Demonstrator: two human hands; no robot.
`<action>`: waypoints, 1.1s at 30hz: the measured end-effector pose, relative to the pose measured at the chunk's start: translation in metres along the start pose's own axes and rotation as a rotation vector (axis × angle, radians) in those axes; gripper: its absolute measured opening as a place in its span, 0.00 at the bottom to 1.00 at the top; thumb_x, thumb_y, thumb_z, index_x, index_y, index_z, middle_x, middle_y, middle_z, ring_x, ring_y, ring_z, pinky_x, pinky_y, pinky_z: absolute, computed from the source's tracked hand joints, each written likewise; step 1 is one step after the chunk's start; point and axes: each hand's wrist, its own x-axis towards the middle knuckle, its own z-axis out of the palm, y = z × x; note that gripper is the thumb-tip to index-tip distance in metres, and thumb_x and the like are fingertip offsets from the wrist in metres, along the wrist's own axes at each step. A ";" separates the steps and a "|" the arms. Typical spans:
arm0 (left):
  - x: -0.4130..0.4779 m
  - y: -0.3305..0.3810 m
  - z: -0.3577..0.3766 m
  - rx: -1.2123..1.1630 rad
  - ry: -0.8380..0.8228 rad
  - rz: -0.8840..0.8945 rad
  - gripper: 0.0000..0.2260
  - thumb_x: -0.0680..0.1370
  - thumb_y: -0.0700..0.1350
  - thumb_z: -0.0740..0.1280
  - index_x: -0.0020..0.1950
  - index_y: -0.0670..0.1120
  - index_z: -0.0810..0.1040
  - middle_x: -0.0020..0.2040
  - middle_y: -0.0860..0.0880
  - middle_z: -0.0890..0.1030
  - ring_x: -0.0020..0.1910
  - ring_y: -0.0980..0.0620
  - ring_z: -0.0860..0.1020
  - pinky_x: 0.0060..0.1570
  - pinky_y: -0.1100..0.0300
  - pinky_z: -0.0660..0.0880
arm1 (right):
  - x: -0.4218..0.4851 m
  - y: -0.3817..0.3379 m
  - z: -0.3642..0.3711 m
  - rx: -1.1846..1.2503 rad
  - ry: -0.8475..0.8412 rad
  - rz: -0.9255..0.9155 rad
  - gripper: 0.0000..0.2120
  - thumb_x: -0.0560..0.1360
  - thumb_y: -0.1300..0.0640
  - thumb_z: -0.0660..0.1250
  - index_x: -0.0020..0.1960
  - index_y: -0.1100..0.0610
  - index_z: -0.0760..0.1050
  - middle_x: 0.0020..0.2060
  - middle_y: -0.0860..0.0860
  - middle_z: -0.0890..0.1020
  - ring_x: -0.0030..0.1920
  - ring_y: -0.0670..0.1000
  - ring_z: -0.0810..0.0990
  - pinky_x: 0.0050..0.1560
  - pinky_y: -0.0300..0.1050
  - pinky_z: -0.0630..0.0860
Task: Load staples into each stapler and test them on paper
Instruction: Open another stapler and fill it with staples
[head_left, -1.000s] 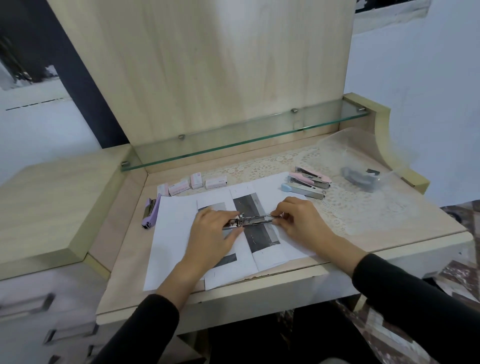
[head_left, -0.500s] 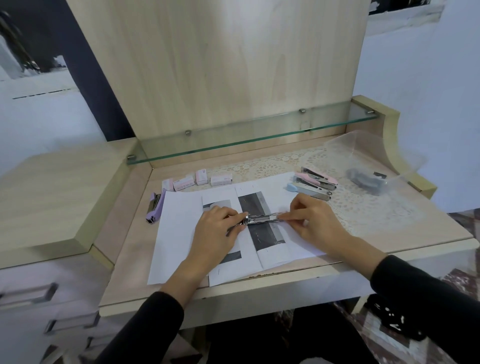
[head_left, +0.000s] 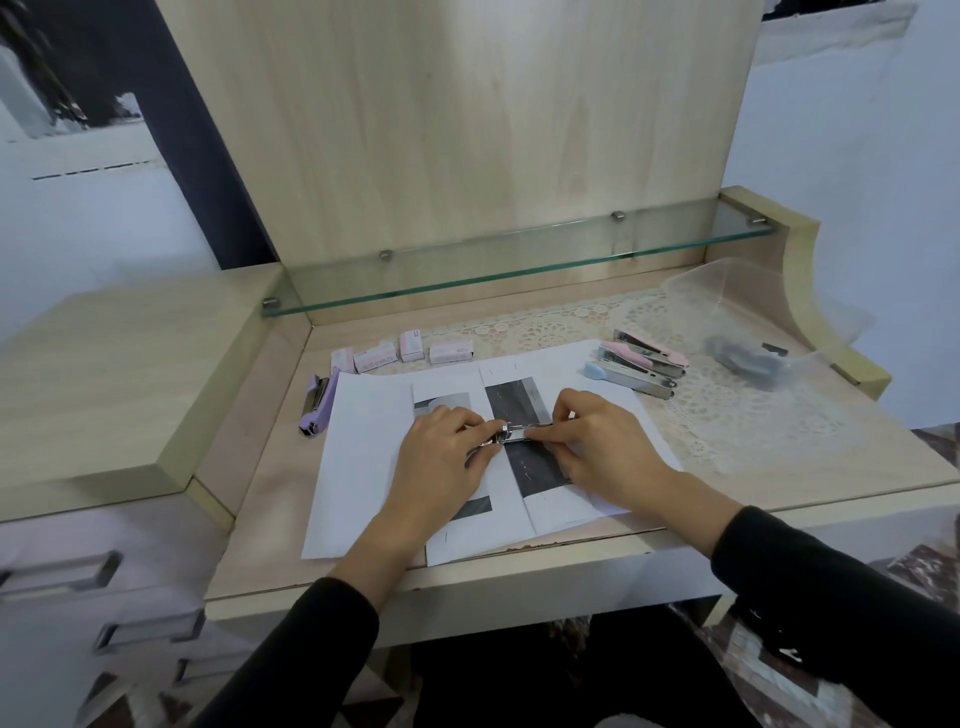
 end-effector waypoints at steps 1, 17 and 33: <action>0.000 0.000 0.000 0.001 0.006 0.001 0.09 0.69 0.44 0.69 0.47 0.46 0.83 0.37 0.50 0.80 0.35 0.49 0.76 0.35 0.60 0.71 | 0.000 -0.002 0.001 0.030 -0.015 0.021 0.09 0.66 0.57 0.68 0.43 0.50 0.84 0.31 0.50 0.76 0.30 0.52 0.76 0.29 0.38 0.65; -0.001 0.000 -0.001 -0.002 0.010 0.013 0.09 0.70 0.45 0.69 0.49 0.47 0.83 0.38 0.50 0.81 0.35 0.50 0.75 0.34 0.60 0.73 | 0.014 -0.026 -0.002 0.168 -0.100 0.513 0.07 0.72 0.52 0.69 0.43 0.56 0.81 0.38 0.48 0.73 0.41 0.48 0.71 0.40 0.40 0.64; -0.001 0.000 -0.001 0.003 0.001 0.001 0.11 0.72 0.48 0.65 0.48 0.46 0.83 0.38 0.51 0.81 0.35 0.50 0.76 0.34 0.60 0.73 | 0.015 -0.035 0.001 0.348 0.027 0.665 0.04 0.69 0.57 0.72 0.36 0.57 0.81 0.29 0.47 0.76 0.34 0.48 0.74 0.32 0.37 0.66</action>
